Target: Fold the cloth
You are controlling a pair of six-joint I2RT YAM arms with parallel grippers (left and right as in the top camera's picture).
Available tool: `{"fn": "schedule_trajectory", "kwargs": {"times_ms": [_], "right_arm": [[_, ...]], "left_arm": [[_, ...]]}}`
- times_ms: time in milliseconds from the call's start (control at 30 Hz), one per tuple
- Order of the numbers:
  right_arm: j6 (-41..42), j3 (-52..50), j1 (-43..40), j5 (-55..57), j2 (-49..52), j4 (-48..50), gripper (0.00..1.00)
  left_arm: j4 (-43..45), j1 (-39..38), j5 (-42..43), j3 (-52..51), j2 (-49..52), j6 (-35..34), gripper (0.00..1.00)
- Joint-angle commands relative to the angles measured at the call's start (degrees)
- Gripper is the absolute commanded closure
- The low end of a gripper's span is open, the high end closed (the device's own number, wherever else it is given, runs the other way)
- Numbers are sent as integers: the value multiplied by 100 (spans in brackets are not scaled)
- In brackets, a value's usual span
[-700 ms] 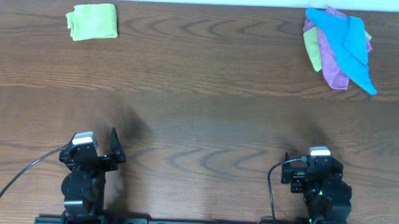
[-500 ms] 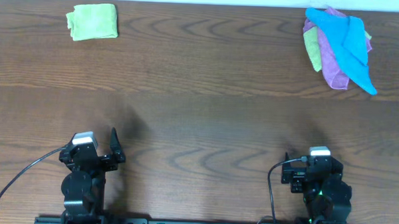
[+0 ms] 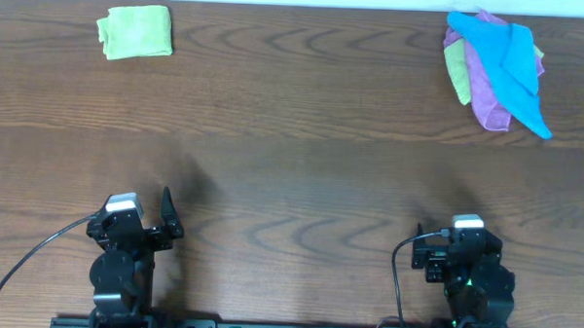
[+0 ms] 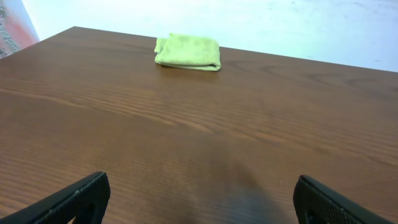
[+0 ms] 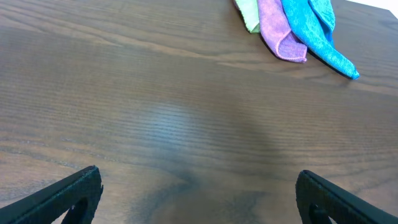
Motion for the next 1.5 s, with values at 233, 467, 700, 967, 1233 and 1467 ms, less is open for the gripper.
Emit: {"fn": "schedule_trajectory", "kwargs": {"times_ms": [233, 467, 700, 967, 1233, 1467], "right_arm": [[-83, -70, -57, -42, -63, -13, 1], [-83, -70, -57, -42, -63, -13, 1], [-83, -70, -57, -42, -63, -13, 1], [-83, -70, -57, -42, -63, -11, 1], [-188, -66, -57, 2, -63, 304, 1], [1104, -70, -57, -179, -57, 2522, 1]], "left_arm": [[-37, 39, -103, -153, -52, 39, 5], [-39, 39, -101, -153, -52, 39, 5], [-37, 39, -101, -153, -52, 39, 5], [-39, 39, -101, -153, -52, 39, 5], [-39, 39, -101, -153, -52, 39, 5], [-39, 39, -103, -153, -52, 39, 5]]}}
